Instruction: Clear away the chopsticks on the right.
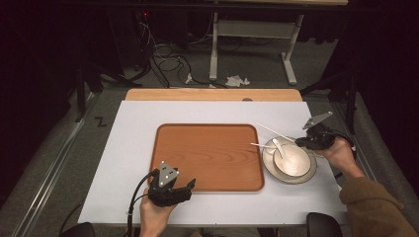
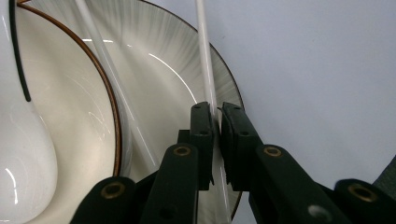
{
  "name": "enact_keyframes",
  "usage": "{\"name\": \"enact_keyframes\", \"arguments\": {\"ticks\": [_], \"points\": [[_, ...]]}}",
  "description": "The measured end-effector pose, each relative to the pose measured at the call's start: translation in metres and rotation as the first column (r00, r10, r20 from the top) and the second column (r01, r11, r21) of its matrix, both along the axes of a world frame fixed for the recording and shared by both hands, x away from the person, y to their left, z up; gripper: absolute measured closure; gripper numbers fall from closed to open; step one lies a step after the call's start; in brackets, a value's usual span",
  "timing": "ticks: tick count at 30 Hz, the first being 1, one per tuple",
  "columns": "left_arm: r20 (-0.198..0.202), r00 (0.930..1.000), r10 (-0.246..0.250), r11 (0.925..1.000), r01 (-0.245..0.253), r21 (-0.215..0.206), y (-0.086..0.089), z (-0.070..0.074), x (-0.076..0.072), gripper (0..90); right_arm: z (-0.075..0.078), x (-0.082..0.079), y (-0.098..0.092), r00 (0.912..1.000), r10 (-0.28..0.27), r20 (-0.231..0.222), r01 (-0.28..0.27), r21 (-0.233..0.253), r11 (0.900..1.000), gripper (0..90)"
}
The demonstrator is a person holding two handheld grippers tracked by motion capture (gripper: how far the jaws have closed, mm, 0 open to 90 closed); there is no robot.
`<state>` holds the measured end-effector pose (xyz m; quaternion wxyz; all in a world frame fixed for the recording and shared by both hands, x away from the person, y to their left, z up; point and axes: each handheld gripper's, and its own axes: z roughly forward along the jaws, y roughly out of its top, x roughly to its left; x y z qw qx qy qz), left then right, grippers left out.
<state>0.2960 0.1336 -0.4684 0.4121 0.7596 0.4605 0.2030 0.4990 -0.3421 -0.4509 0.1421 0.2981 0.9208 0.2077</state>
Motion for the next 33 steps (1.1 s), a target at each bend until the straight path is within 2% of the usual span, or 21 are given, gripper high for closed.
{"name": "enact_keyframes", "arguments": {"ticks": [8,12,16,24,26,33], "points": [[-0.008,1.0,-0.005,1.0,0.005,0.007,-0.001,-0.001,0.002,30.0,-0.001,-0.002,0.0,0.9998,-0.017,0.013,0.017,0.005,1.0,85.3],[-0.027,0.999,-0.035,0.9993,0.035,0.008,-0.005,-0.002,0.006,30.0,0.004,-0.009,-0.001,0.9984,-0.037,0.041,0.036,0.021,0.999,85.4],[-0.026,0.997,-0.073,0.9973,0.073,0.005,-0.011,-0.001,0.01,30.1,0.014,-0.019,-0.004,0.9953,-0.07,0.067,0.067,0.038,0.997,85.4],[-0.026,0.9886,-0.148,0.9889,0.148,-0.011,-0.024,0.0,0.022,30.2,0.037,-0.051,-0.012,0.9796,-0.155,0.128,0.143,0.097,0.985,85.4],[-0.03,0.986,-0.164,0.9864,0.163,-0.019,-0.026,0.0,0.026,30.3,0.044,-0.062,-0.012,0.9722,-0.18,0.149,0.163,0.121,0.979,85.4],[-0.043,0.9779,-0.205,0.9771,0.201,-0.069,-0.032,-0.002,0.038,31.3,0.066,-0.092,-0.007,0.9569,-0.21,0.2,0.18,0.161,0.97,85.4]]}}
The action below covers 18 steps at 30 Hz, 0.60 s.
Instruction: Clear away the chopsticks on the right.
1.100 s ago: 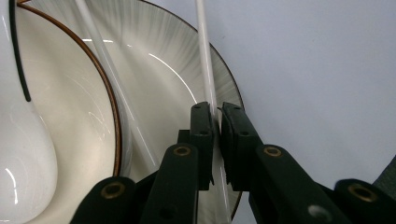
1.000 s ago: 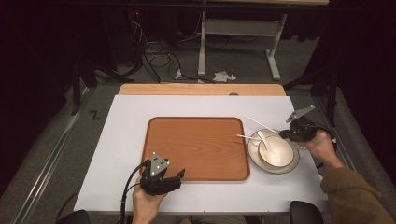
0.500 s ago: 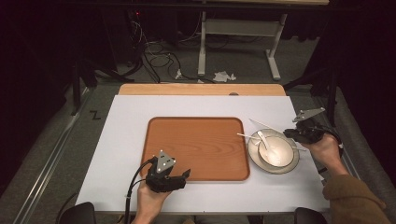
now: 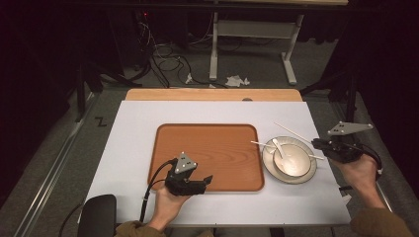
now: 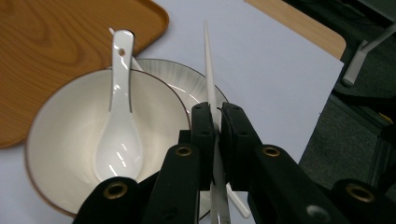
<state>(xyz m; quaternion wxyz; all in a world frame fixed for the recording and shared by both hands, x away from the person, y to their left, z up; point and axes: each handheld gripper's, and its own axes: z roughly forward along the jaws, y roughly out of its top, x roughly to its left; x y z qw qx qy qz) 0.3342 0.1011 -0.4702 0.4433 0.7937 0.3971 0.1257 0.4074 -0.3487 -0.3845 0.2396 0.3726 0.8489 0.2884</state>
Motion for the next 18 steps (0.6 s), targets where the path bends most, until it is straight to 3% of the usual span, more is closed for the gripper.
{"name": "enact_keyframes", "arguments": {"ticks": [4,7,12,18], "points": [[0.001,0.9999,-0.017,0.9998,0.017,-0.006,-0.003,0.001,0.004,31.5,0.008,-0.012,0.01,0.9998,0.004,0.017,-0.004,0.011,1.0,85.5],[-0.001,0.9991,-0.041,0.9991,0.041,0.006,-0.007,0.001,0.008,31.7,0.014,-0.031,0.035,0.9995,0.014,0.028,-0.014,0.014,1.0,85.5],[-0.001,0.9984,-0.056,0.9984,0.056,0.006,-0.011,0.002,0.012,31.8,0.007,-0.047,0.065,0.9991,0.041,0.014,-0.041,0.018,0.999,85.4],[0.006,0.9976,-0.069,0.9975,0.069,0.013,-0.014,0.003,0.014,31.9,-0.011,-0.059,0.098,0.9981,0.049,-0.038,-0.048,0.025,0.999,85.4]]}}
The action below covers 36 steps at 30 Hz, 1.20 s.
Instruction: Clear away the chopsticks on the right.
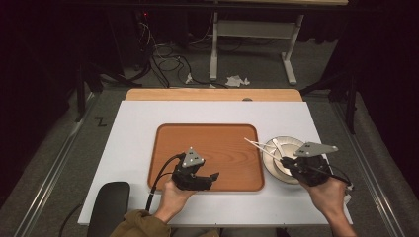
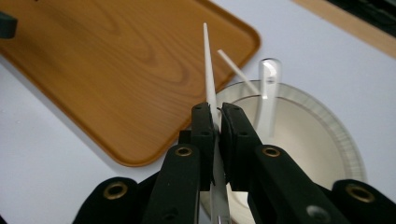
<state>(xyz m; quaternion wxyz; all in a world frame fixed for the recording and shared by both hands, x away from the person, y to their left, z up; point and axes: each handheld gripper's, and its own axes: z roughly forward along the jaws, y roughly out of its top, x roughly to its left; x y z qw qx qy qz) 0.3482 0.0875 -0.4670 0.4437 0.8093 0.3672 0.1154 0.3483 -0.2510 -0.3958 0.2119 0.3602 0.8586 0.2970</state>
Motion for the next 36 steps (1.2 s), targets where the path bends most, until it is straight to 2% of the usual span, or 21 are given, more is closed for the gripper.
{"name": "enact_keyframes", "arguments": {"ticks": [3,6,8,13,18,23,31,36], "points": [[0.013,0.9999,-0.002,1.0,0.002,0.003,-0.001,0.001,-0.001,31.9,-0.011,-0.001,0.019,0.9999,0.002,-0.016,-0.002,-0.016,1.0,85.4],[0.024,0.9997,-0.001,1.0,0.001,0.002,0.0,0.003,-0.001,32.0,-0.023,0.002,0.037,0.999,0.01,-0.045,-0.011,-0.013,1.0,85.4],[0.026,0.9997,0.002,1.0,-0.002,-0.001,0.001,0.003,-0.001,32.0,-0.031,0.005,0.046,0.9976,-0.003,-0.07,0.003,-0.004,1.0,85.3],[0.039,0.9991,0.014,0.9999,-0.014,0.002,0.002,0.004,-0.003,32.0,-0.049,0.012,0.063,0.9936,-0.016,-0.112,0.014,-0.019,1.0,85.3],[0.06,0.9977,0.03,0.9995,-0.03,0.005,0.003,0.006,-0.007,32.0,-0.07,0.021,0.08,0.9865,-0.009,-0.163,0.003,-0.038,0.999,85.2],[0.066,0.9964,0.052,0.9985,-0.053,0.013,0.009,0.006,-0.011,32.0,-0.083,0.032,0.089,0.9805,-0.014,-0.196,0.005,-0.046,0.999,85.1],[0.055,0.9937,0.097,0.995,-0.098,0.018,0.017,0.003,-0.019,31.8,-0.09,0.046,0.096,0.9817,0.013,-0.19,-0.018,-0.027,0.999,84.8],[0.047,0.9907,0.128,0.9913,-0.129,0.023,0.024,0.002,-0.023,31.6,-0.095,0.055,0.099,0.9817,0.001,-0.191,-0.011,-0.052,0.999,84.6]]}}
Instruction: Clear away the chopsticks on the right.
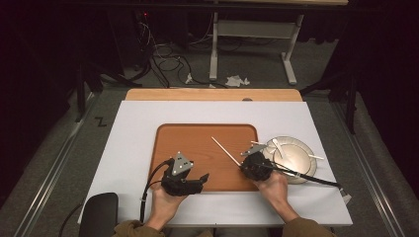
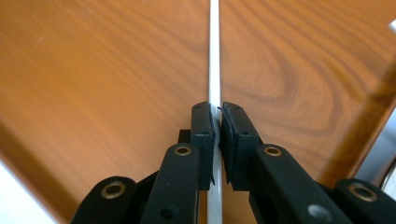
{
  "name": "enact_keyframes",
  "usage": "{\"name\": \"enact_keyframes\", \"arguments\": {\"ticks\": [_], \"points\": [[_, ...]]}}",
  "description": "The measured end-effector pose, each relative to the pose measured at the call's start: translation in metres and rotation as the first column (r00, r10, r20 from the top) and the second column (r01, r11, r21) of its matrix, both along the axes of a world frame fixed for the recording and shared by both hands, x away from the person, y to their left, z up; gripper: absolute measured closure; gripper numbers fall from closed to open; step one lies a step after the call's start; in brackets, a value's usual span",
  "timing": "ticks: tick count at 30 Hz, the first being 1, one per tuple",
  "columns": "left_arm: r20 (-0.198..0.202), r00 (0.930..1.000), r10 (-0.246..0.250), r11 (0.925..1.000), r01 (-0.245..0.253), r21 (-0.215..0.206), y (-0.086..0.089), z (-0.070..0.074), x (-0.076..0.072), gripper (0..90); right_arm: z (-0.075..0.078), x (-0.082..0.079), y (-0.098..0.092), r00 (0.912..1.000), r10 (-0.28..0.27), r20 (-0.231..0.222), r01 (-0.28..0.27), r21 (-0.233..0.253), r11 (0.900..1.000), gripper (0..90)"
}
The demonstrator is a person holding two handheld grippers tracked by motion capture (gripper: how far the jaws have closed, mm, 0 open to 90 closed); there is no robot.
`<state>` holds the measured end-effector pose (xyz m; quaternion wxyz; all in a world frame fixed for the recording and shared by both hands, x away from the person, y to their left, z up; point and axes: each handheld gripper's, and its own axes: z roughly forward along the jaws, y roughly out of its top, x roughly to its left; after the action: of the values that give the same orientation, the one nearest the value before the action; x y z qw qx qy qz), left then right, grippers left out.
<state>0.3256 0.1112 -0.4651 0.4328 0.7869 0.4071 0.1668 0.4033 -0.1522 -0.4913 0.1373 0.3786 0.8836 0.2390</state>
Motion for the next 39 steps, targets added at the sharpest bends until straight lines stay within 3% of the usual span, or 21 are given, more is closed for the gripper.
{"name": "enact_keyframes", "arguments": {"ticks": [5,10,15,19,25,34,39], "points": [[-0.005,0.9999,0.016,0.9999,-0.016,0.005,0.004,-0.001,-0.003,31.6,0.0,0.006,-0.002,0.9995,-0.029,0.014,0.029,-0.026,0.999,84.5],[-0.01,0.9997,0.022,0.9997,-0.022,0.007,0.005,-0.002,-0.004,31.5,0.0,0.011,-0.005,0.9945,-0.098,0.035,0.1,-0.05,0.994,84.0],[-0.017,0.9996,0.021,0.9997,-0.021,0.009,0.004,-0.003,-0.003,31.4,0.0,0.013,-0.006,0.9937,-0.106,0.036,0.108,-0.046,0.993,83.4],[-0.02,0.9997,0.013,0.9998,-0.013,0.018,0.003,-0.004,-0.004,31.2,0.002,0.011,-0.007,0.9935,-0.1,0.055,0.103,-0.055,0.993,77.3],[-0.053,0.9986,-0.008,0.9988,0.01,0.049,-0.001,-0.008,-0.001,30.8,0.016,0.005,-0.014,0.9918,-0.085,0.095,0.086,-0.006,0.996,75.1],[-0.079,0.9965,-0.027,0.9976,0.032,0.061,-0.007,-0.011,0.006,30.6,0.032,-0.001,-0.029,0.9942,-0.06,0.09,0.053,0.079,0.996,72.9],[-0.083,0.9959,-0.036,0.9977,0.041,0.054,-0.009,-0.011,0.009,30.7,0.044,-0.007,-0.041,0.9923,-0.062,0.108,0.048,0.133,0.99,71.9]]}}
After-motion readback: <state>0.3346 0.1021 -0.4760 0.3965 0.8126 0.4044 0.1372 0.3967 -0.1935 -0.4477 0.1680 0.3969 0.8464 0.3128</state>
